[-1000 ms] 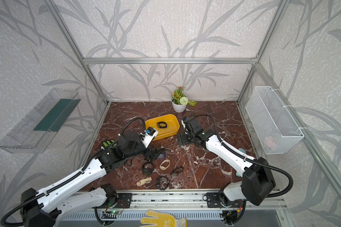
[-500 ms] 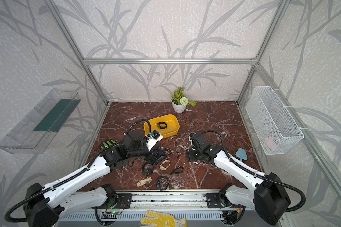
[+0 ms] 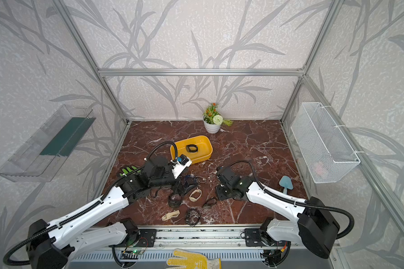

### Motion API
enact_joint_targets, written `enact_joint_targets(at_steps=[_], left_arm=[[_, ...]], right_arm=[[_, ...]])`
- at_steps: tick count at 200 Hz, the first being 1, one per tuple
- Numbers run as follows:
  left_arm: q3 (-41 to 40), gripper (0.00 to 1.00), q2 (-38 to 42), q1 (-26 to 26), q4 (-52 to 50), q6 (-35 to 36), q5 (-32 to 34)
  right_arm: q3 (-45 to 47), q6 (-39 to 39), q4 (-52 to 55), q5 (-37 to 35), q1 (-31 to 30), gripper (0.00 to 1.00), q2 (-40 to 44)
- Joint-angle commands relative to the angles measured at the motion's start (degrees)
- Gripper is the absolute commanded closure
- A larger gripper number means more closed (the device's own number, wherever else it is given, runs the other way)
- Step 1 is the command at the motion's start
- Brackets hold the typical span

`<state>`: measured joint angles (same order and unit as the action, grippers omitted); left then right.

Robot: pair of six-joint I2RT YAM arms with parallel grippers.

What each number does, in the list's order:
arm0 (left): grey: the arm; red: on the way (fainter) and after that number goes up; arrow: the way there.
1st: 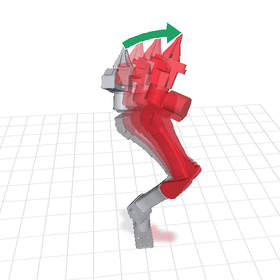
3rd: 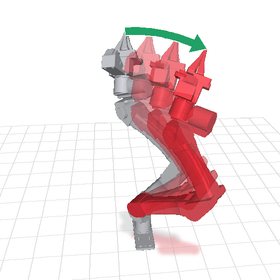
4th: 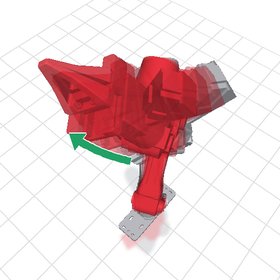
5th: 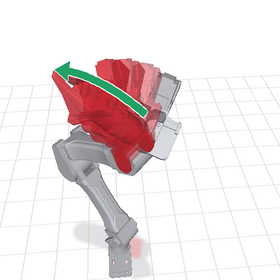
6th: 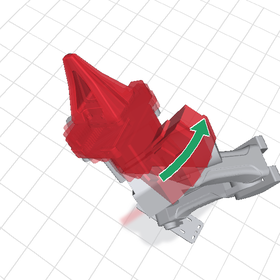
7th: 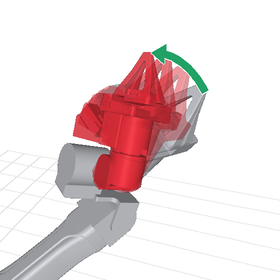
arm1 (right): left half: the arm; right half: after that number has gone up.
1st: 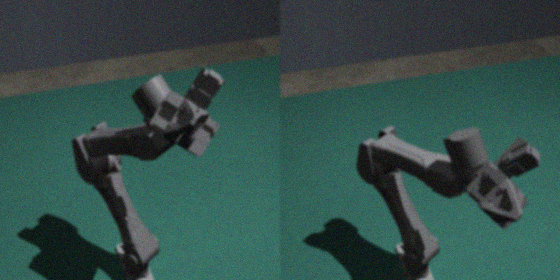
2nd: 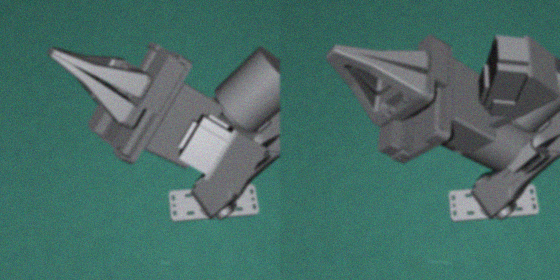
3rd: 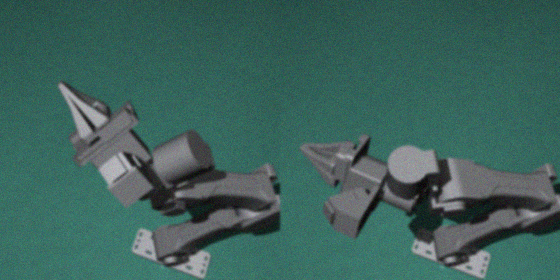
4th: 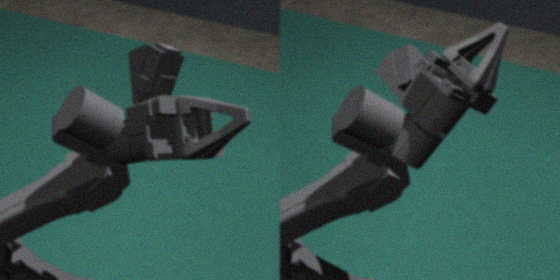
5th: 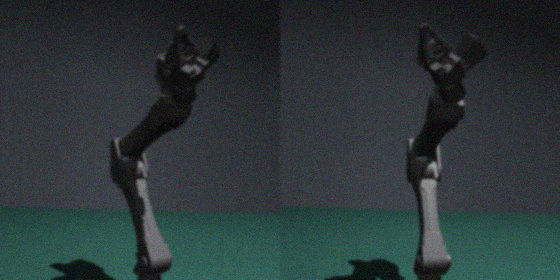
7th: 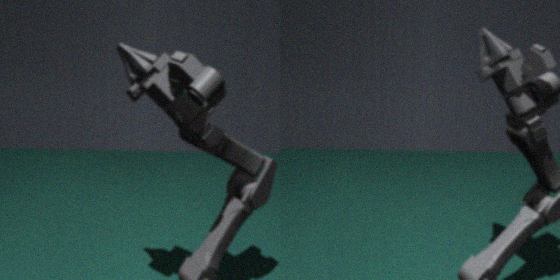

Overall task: Put the watch into the storage box
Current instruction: Pick up the watch at the center of the board.

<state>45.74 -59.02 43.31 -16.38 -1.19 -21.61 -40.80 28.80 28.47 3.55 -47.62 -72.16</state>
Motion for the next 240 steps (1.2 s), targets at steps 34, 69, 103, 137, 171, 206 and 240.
enact_joint_targets(at_steps=[34,69,103,137,171,206,240], left_arm=[[1.48,0.04,0.81,0.37,-1.64,1.45,0.40],[1.54,0.04,0.97,0.54,-1.89,1.54,0.69],[1.64,0.04,1.02,0.64,-2.11,1.61,0.84],[1.62,0.04,1.02,0.81,-2.23,1.76,1.32],[1.72,0.04,0.75,0.83,-2.44,1.81,1.47],[1.72,0.04,0.31,0.90,-2.51,1.89,1.65],[2.06,0.04,-0.22,0.91,-2.78,1.89,2.44]], right_arm=[[0.45,2.27,-2.73,0.00,-4.41,0.55,-6.14],[-0.08,2.10,-4.07,-0.71,-4.94,0.58,-8.99],[-0.57,1.83,-5.34,-0.49,-5.04,0.61,-11.36],[-0.58,2.32,-6.53,-1.07,-5.73,0.66,-13.41],[-0.94,2.63,-7.28,-1.95,-5.91,0.73,-15.22],[-1.57,2.71,-7.01,-2.61,-5.91,0.85,-16.48],[-2.74,2.55,-5.59,-4.05,-5.87,0.91,-16.69]])
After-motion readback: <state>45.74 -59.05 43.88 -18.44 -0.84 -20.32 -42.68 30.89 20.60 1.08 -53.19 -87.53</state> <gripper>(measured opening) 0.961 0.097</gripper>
